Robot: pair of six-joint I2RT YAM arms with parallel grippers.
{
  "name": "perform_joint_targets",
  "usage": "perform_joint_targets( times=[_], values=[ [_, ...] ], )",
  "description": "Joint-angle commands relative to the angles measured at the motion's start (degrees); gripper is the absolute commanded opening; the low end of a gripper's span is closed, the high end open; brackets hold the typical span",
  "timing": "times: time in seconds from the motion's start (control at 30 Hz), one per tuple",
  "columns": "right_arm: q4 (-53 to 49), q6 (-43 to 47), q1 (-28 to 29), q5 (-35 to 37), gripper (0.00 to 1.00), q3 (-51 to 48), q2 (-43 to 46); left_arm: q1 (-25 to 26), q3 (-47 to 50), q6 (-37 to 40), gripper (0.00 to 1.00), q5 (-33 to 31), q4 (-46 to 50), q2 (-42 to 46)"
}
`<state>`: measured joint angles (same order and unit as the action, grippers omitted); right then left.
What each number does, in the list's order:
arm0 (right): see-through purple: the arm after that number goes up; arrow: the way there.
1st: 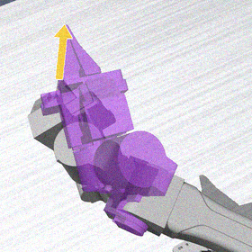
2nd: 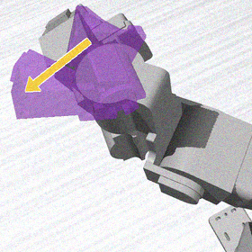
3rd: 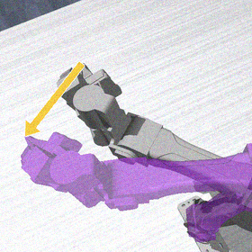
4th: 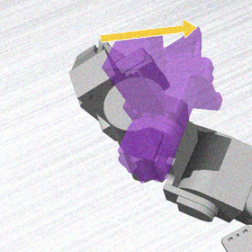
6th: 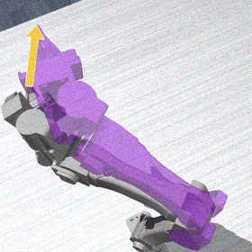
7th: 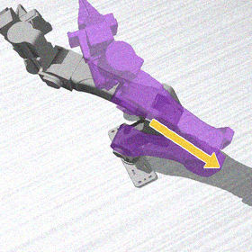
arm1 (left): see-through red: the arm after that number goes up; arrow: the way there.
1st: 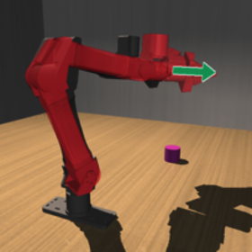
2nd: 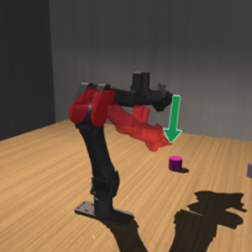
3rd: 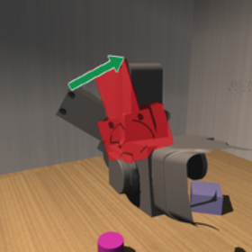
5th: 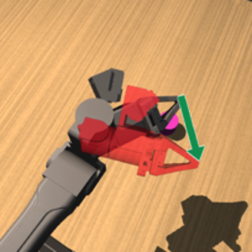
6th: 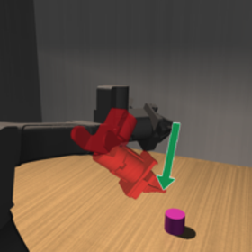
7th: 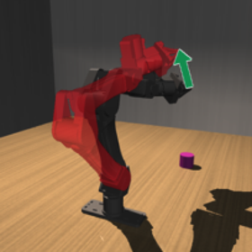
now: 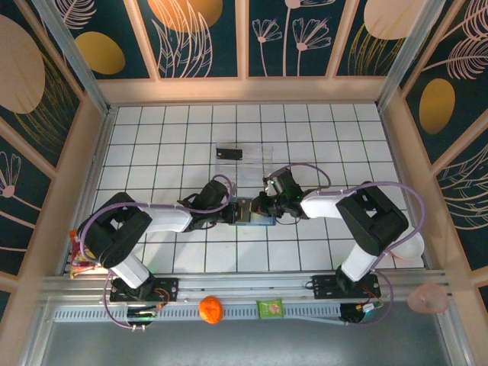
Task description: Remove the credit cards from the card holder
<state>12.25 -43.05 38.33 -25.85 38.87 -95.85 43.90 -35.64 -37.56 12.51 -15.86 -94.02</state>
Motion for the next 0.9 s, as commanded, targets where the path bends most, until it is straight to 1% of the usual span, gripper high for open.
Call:
perform_joint_targets(
  times=[0.0,0.13,0.33,0.53,0.63,0.67,0.77,0.87],
  values=[
    [1.03,-0.36,-0.26,-0.22,0.0,-1.07,-0.1,0.04,0.96,-0.42,0.0,-1.7,2.69,-0.9],
    [1.01,-0.7,-0.82,1.22,0.0,-2.65,2.21,0.05,1.35,-0.44,0.0,-2.22,2.75,-0.64],
    [-2.76,0.24,-1.99,3.82,0.0,-4.32,6.47,-0.09,1.82,-0.54,0.0,-2.17,2.33,-0.6],
    [-4.89,1.01,-2.14,4.57,0.0,-4.24,7.35,-0.05,1.64,-0.25,0.0,-1.92,2.32,-0.82],
    [-4.52,1.48,-2.13,3.68,0.0,-3.48,6.58,-0.06,1.47,-0.25,0.0,-1.71,2.24,-1.16],
    [-4.36,1.36,-2.11,3.44,0.05,-3.28,6.22,-0.04,1.37,-0.23,0.0,-1.62,2.34,-1.34],
    [-4.17,0.85,-2.09,3.77,0.16,-3.11,5.39,-0.04,1.09,-0.06,0.0,-1.53,2.74,-1.65],
    [-3.77,0.6,-2.12,3.84,0.21,-2.9,4.44,0.0,0.95,0.14,0.0,-1.49,2.94,-1.76]
  ],
)
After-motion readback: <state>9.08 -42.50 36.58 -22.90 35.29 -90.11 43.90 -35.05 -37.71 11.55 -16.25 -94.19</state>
